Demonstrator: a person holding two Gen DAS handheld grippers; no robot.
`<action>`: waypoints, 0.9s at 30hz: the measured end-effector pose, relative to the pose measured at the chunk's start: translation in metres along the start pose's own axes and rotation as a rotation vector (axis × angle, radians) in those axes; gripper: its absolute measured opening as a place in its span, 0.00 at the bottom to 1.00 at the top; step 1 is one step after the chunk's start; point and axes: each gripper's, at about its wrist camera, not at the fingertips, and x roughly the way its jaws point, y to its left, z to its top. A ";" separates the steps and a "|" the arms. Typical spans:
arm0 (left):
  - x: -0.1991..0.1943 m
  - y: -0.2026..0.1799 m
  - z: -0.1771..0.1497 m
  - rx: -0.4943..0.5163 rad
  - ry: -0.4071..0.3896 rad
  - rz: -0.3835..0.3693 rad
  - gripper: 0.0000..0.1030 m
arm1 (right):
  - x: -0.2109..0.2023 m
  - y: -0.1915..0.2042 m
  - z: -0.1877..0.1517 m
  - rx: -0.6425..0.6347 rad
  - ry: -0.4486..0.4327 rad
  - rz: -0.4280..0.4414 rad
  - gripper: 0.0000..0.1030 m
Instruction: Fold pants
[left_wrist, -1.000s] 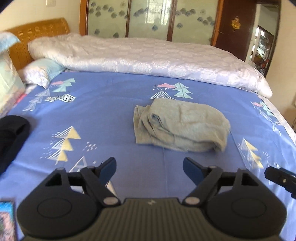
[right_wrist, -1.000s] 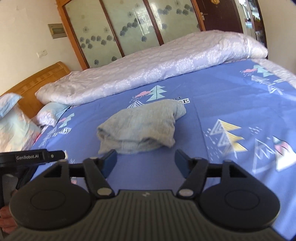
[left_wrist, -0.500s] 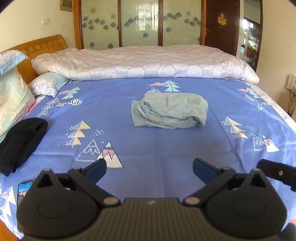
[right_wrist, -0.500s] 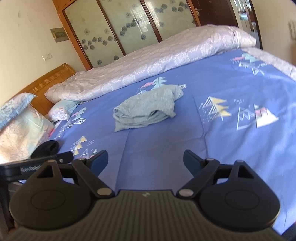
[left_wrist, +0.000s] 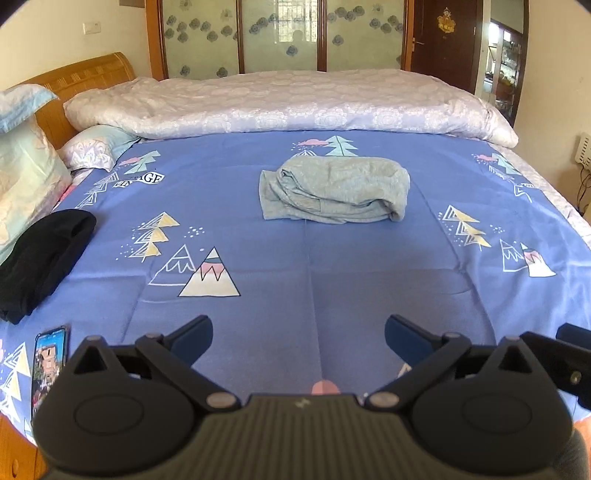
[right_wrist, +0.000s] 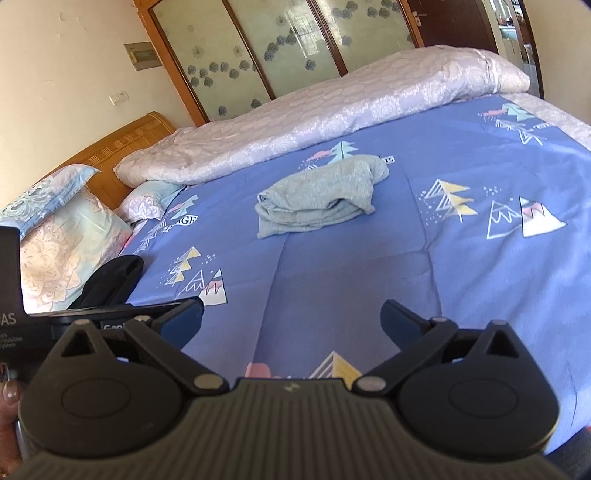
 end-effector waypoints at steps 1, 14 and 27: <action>0.000 0.000 -0.002 0.000 0.002 -0.002 1.00 | 0.001 -0.001 -0.002 0.004 0.005 -0.002 1.00; 0.013 -0.007 -0.020 0.031 0.044 0.029 1.00 | 0.013 -0.016 -0.020 0.061 0.093 -0.016 1.00; 0.025 -0.011 -0.033 0.066 0.069 0.041 1.00 | 0.023 -0.024 -0.027 0.092 0.156 -0.014 1.00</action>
